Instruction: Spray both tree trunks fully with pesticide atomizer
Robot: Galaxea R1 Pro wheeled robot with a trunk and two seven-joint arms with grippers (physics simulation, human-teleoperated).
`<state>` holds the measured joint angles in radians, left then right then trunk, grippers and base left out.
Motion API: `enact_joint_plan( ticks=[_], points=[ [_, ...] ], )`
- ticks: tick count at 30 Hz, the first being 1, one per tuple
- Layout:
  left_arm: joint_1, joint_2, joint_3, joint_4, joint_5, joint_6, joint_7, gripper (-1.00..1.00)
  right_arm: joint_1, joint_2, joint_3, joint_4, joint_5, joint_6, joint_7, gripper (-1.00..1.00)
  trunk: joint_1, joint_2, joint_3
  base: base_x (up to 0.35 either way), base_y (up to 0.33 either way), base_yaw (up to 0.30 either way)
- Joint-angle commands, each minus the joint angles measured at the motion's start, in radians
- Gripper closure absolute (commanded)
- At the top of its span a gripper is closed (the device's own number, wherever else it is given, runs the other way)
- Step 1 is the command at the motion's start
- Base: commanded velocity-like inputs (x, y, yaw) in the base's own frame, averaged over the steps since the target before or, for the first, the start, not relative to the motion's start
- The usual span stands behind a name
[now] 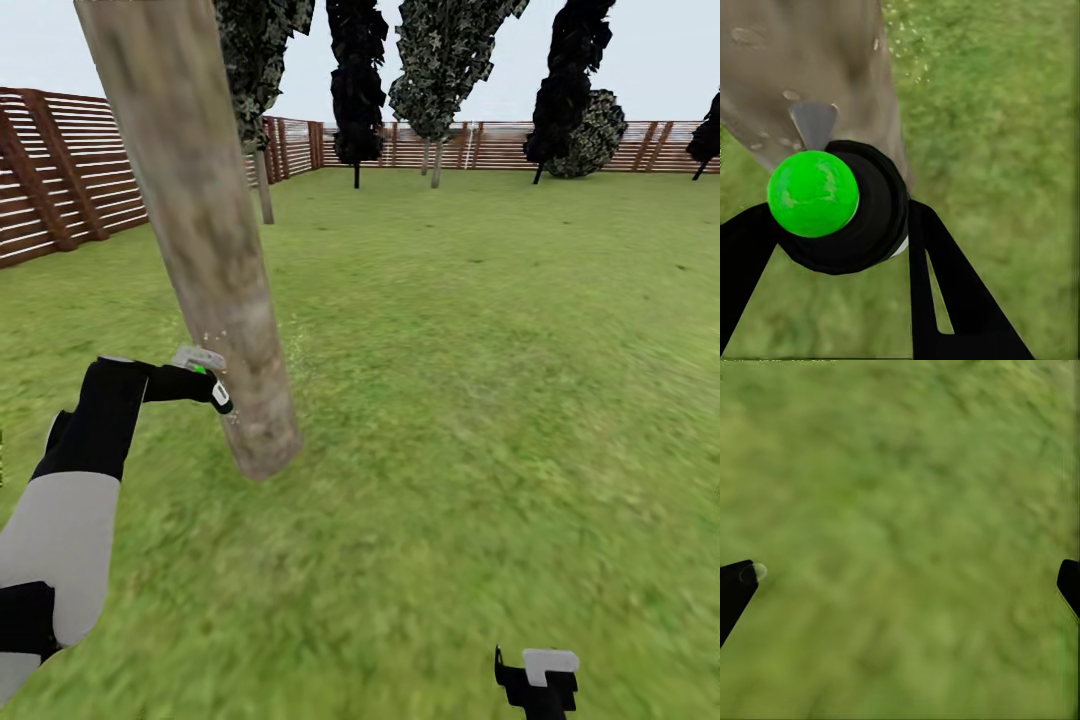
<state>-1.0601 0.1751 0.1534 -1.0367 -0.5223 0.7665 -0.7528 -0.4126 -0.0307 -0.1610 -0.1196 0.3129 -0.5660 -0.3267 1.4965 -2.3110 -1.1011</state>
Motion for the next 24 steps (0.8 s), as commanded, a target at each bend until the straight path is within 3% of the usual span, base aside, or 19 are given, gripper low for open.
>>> enact_joint_plan(
  ticks=[1,7,15,18,24],
  points=[
    [0.000,0.000,0.000,0.000,0.000,0.000,0.000,1.00,0.000,0.000,0.000,0.000,0.000,0.000,0.000,-1.00,0.000,0.000,0.000,0.000,-0.276,0.218],
    [0.000,0.003,0.012,0.000,-0.001,-0.001,0.001,1.00,0.000,0.000,0.001,0.000,0.000,0.000,0.000,-1.00,0.000,0.000,0.000,0.000,-0.276,0.252],
    [0.000,0.004,0.014,0.000,-0.006,0.000,0.003,1.00,0.000,0.000,0.000,0.000,-0.001,0.000,0.000,-1.00,0.000,0.000,0.000,0.000,-0.276,0.011],
    [0.001,0.020,0.015,0.002,-0.027,0.011,0.003,1.00,0.000,0.001,0.000,0.000,-0.002,0.000,-0.001,-1.00,0.000,0.000,0.000,0.000,-0.276,0.035],
    [0.041,0.026,0.020,0.010,-0.030,0.016,0.012,1.00,0.000,0.002,0.000,0.000,-0.002,0.000,0.000,-1.00,0.000,0.000,0.000,0.000,-0.276,0.257]
  ],
)
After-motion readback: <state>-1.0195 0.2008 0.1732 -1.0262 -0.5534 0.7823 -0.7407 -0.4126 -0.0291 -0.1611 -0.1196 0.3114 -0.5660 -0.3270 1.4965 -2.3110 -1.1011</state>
